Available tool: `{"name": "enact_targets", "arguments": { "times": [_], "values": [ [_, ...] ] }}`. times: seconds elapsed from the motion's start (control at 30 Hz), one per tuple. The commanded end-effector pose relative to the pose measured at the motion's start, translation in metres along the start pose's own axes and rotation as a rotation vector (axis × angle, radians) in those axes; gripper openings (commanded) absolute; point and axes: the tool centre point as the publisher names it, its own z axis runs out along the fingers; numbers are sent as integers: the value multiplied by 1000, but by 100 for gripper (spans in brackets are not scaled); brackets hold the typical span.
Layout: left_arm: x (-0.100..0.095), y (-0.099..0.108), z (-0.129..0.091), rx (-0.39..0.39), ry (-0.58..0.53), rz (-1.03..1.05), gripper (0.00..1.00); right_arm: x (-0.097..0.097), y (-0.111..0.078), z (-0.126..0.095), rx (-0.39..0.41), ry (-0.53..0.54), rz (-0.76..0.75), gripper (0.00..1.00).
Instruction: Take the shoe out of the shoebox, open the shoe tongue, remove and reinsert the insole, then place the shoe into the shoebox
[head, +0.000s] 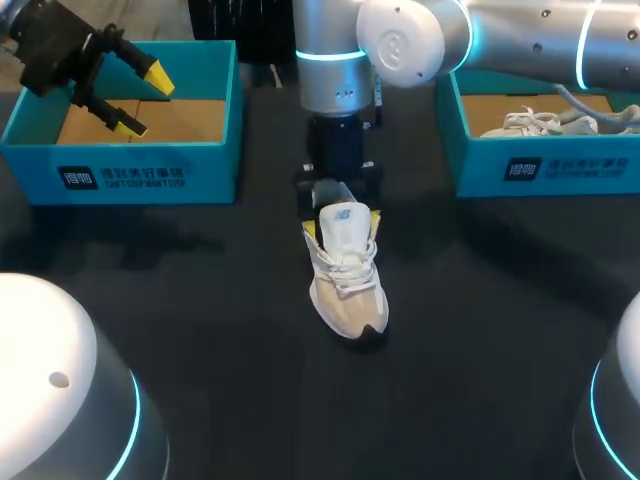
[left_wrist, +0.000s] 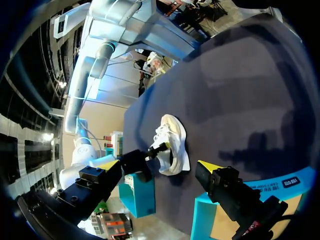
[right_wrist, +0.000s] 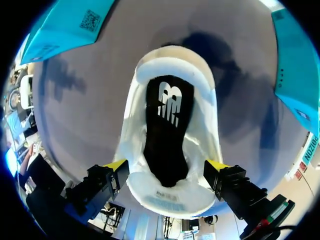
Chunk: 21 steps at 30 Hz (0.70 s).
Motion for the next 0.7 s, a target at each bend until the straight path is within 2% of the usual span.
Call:
{"name": "enact_targets", "arguments": {
  "times": [0.03, 0.27, 0.53, 0.7],
  "values": [
    [0, 0, -1, 1, 3, 0, 100, 5, -9, -10, -23, -11, 13, 100],
    [0, 0, -1, 1, 3, 0, 100, 7, -18, -19, -36, -23, 37, 100],
    [0, 0, -1, 1, 3, 0, 100, -2, -32, -35, -110, -65, 114, 100],
    [0, 0, -1, 1, 3, 0, 100, 3, -45, -47, -145, -77, 141, 100]
  ]
}}
